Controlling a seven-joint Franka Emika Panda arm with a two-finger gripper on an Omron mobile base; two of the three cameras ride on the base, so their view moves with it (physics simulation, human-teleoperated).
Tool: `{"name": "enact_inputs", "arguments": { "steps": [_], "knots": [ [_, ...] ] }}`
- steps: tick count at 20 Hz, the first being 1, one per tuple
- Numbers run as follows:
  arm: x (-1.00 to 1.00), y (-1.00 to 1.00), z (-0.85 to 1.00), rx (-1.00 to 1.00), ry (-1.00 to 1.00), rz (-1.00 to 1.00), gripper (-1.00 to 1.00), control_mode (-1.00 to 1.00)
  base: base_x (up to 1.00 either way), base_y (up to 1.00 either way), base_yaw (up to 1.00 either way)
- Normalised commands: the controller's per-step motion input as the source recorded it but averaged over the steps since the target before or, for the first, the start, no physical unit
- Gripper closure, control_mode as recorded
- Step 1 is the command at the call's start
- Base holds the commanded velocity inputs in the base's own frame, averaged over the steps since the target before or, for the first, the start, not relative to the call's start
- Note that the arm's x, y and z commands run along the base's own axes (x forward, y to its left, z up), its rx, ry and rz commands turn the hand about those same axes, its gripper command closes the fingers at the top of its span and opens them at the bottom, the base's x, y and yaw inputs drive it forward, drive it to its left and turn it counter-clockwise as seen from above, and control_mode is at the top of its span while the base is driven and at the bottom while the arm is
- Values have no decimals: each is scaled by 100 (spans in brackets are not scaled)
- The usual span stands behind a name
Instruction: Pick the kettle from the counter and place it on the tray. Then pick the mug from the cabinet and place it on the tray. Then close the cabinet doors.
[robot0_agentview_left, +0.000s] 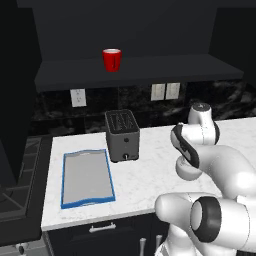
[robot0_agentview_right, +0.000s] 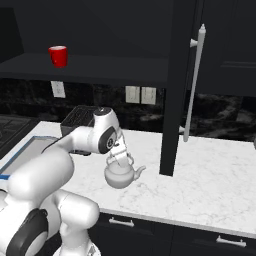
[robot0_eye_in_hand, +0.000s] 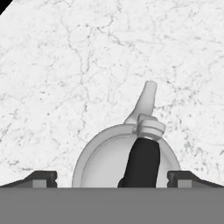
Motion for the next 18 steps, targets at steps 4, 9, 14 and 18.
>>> {"name": "enact_inputs", "arguments": {
  "steps": [4, 9, 14, 18],
  "knots": [
    [-8, 0, -33, 2, 0, 0, -100, -100, 0, 0, 0],
    [-39, 4, -39, 0, 0, 4, 100, -100, 0, 0, 0],
    [-20, 11, -22, 0, 1, 2, 100, -100, 0, 0, 0],
    [-14, 19, 10, 3, 1, 10, 100, -100, 0, 0, 0]
  ]
}}
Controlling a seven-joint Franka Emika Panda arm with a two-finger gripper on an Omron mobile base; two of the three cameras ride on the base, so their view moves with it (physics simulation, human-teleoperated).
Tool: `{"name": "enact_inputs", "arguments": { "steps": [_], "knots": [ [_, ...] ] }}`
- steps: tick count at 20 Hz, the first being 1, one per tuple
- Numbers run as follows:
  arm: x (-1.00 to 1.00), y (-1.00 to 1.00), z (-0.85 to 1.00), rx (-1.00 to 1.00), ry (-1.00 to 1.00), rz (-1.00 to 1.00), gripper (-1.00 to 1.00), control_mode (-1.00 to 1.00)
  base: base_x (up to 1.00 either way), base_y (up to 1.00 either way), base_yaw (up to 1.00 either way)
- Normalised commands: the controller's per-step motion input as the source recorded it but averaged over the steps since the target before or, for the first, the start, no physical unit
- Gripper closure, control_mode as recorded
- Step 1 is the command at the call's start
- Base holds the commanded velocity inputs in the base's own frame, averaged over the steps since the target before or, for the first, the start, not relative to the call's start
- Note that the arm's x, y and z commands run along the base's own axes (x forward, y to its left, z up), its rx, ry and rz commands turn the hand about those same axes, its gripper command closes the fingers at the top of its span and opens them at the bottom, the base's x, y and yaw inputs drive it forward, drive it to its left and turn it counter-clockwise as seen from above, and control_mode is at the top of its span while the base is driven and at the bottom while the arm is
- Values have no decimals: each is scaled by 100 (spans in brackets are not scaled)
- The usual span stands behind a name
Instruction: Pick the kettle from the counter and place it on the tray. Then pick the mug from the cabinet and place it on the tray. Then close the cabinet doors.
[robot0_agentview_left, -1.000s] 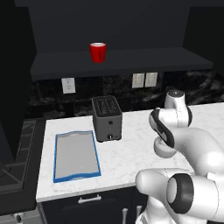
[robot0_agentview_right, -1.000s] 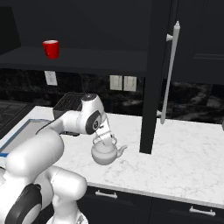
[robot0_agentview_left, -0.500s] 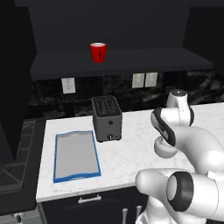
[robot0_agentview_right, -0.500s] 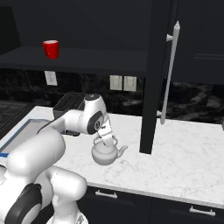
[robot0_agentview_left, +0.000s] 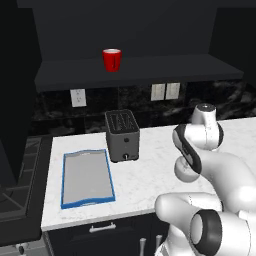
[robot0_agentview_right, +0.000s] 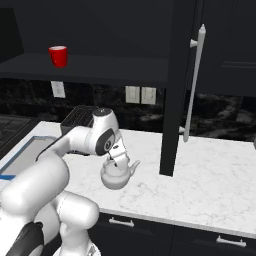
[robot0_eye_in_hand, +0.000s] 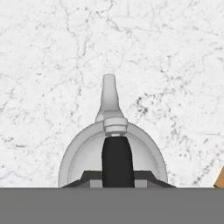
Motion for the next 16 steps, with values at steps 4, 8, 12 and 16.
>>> {"name": "enact_inputs", "arguments": {
  "steps": [4, 8, 12, 16],
  "knots": [
    [-29, 59, 40, 2, 2, 43, 100, -100, 0, 0, 0],
    [-35, 75, 41, 0, 0, 50, 100, -100, 0, 0, 0],
    [-18, 91, 28, 0, 0, 43, 100, -100, 0, 0, 0],
    [-1, 100, 7, 0, -4, 33, 100, -100, 0, 0, 0]
  ]
}}
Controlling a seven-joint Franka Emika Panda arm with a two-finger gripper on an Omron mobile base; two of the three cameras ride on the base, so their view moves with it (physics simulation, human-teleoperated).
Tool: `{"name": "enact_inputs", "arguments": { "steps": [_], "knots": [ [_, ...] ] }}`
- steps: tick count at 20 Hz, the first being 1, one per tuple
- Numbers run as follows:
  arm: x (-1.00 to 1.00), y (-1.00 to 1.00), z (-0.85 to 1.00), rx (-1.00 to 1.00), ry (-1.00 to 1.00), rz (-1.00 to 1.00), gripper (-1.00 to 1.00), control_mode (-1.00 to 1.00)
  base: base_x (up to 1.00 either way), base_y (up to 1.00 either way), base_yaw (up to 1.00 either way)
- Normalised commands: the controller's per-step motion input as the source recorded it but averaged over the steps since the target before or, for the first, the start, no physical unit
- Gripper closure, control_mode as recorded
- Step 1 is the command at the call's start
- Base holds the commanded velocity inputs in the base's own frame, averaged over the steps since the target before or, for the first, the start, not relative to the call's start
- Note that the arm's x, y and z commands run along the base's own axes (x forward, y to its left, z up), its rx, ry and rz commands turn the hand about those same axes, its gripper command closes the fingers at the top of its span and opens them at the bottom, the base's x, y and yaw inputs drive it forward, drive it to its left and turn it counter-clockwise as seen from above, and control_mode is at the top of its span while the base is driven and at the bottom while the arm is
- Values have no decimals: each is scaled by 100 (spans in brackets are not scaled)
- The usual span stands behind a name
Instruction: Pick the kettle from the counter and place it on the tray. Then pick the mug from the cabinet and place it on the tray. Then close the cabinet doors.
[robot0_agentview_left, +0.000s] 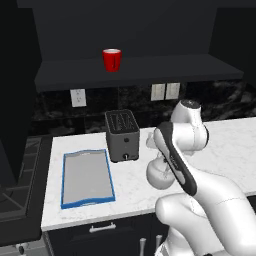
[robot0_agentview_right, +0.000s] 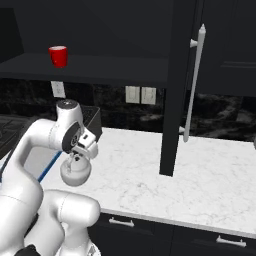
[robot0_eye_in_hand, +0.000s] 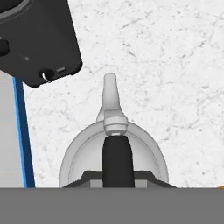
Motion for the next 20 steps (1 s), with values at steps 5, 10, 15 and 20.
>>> {"name": "enact_inputs", "arguments": {
  "steps": [5, 10, 15, 20],
  "knots": [
    [0, 100, 2, 0, -11, 25, 100, -100, 0, 0, 0],
    [0, 93, 12, 0, -27, 18, 100, -100, 0, 0, 0],
    [3, 74, 31, 0, -14, 5, 100, -100, 0, 0, 0],
    [32, 63, 18, 0, 5, 3, 100, -100, 0, 0, 0]
  ]
}}
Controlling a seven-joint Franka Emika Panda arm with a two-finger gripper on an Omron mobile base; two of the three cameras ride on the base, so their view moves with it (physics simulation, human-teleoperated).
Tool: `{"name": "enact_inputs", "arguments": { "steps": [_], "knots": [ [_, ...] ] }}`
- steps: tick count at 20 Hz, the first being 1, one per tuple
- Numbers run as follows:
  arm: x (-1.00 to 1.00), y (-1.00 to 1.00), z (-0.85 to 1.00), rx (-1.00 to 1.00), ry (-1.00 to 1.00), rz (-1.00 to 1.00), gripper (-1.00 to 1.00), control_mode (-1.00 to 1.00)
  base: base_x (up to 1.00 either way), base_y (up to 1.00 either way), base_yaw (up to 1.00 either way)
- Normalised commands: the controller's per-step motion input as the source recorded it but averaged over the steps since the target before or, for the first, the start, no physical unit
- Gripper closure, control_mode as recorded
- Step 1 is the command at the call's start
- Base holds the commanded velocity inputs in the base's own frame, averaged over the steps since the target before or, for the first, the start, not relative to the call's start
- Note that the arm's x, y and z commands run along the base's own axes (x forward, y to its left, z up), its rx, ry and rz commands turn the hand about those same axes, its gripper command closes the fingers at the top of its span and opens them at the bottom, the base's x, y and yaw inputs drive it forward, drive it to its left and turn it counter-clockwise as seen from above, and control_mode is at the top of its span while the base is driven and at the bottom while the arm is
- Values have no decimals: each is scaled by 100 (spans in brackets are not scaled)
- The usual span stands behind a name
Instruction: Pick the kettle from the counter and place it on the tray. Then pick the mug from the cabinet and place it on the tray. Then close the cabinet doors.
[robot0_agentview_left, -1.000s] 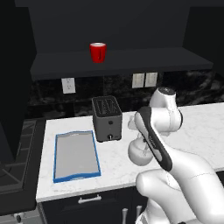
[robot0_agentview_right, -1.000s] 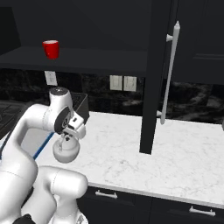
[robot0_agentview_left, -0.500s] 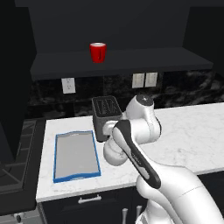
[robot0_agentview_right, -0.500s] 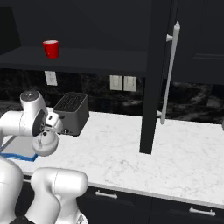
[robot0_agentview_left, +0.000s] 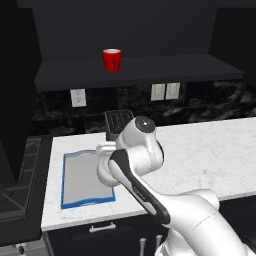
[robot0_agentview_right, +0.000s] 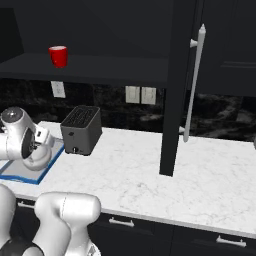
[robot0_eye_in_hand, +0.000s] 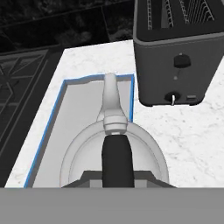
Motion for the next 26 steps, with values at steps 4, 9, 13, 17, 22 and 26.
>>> {"name": "enact_inputs", "arguments": {
  "steps": [4, 9, 13, 17, 22, 26],
  "knots": [
    [50, 35, 0, 0, -3, 0, 100, -100, 0, 0, 0],
    [26, 60, 1, -6, -26, -3, 100, -100, 0, 0, 0],
    [30, 55, -1, -1, -13, -11, 100, -100, 0, 0, 0],
    [41, 34, -5, 0, 3, -9, 100, -100, 0, 0, 0],
    [32, 7, -1, 0, 19, -2, 100, -100, 0, 0, 0],
    [13, 13, -7, 0, 14, -3, 100, -100, 0, 0, 0]
  ]
}}
